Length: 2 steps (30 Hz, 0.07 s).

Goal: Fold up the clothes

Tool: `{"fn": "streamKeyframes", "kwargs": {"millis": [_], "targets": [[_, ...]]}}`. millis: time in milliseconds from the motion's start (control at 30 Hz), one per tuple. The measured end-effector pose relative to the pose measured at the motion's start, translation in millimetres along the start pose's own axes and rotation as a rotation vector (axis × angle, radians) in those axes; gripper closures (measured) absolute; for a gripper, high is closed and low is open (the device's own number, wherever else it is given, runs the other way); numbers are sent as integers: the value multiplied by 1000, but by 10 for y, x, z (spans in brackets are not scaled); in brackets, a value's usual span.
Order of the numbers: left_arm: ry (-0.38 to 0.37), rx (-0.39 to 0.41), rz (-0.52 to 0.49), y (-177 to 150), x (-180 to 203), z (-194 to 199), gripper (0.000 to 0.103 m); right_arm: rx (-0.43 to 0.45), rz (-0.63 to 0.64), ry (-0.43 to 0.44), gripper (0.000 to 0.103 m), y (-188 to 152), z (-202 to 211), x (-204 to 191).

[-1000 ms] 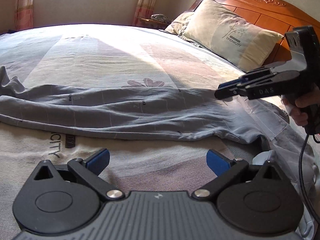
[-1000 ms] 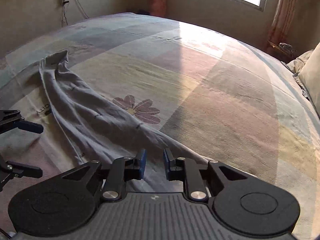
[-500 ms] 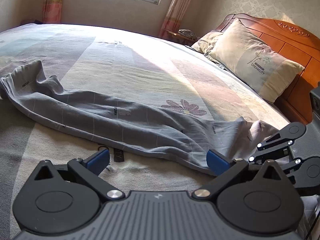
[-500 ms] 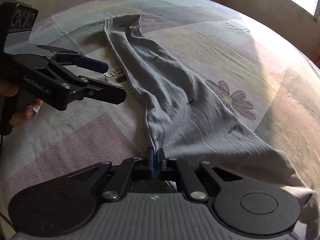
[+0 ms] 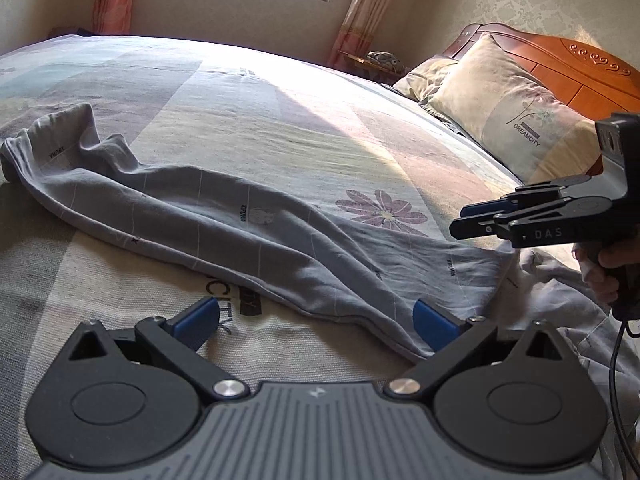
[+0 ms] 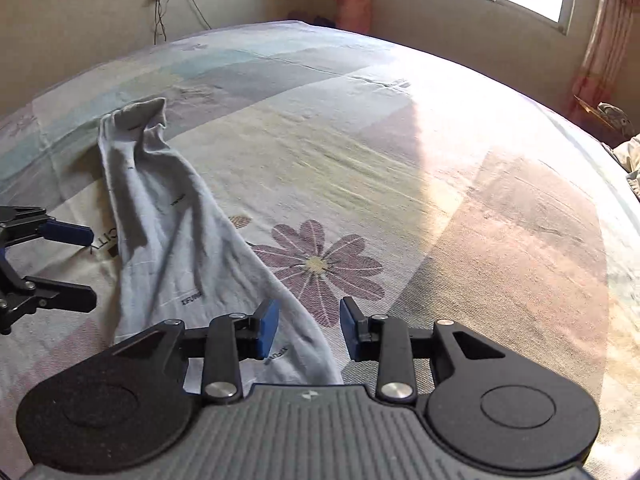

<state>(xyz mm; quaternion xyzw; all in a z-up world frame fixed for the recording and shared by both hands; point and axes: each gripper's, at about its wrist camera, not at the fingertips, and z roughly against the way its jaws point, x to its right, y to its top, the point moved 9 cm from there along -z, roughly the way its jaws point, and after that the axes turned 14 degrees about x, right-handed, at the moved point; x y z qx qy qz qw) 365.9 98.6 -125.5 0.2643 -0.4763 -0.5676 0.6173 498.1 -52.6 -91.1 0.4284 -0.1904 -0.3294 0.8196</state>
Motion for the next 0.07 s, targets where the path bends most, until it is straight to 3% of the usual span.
{"fn": "streamKeyframes", "kwargs": {"millis": [67], "targets": [[-3,-2,-1,-7,1,-8,1,-10,-39,15,65,-59,-139,79]]}}
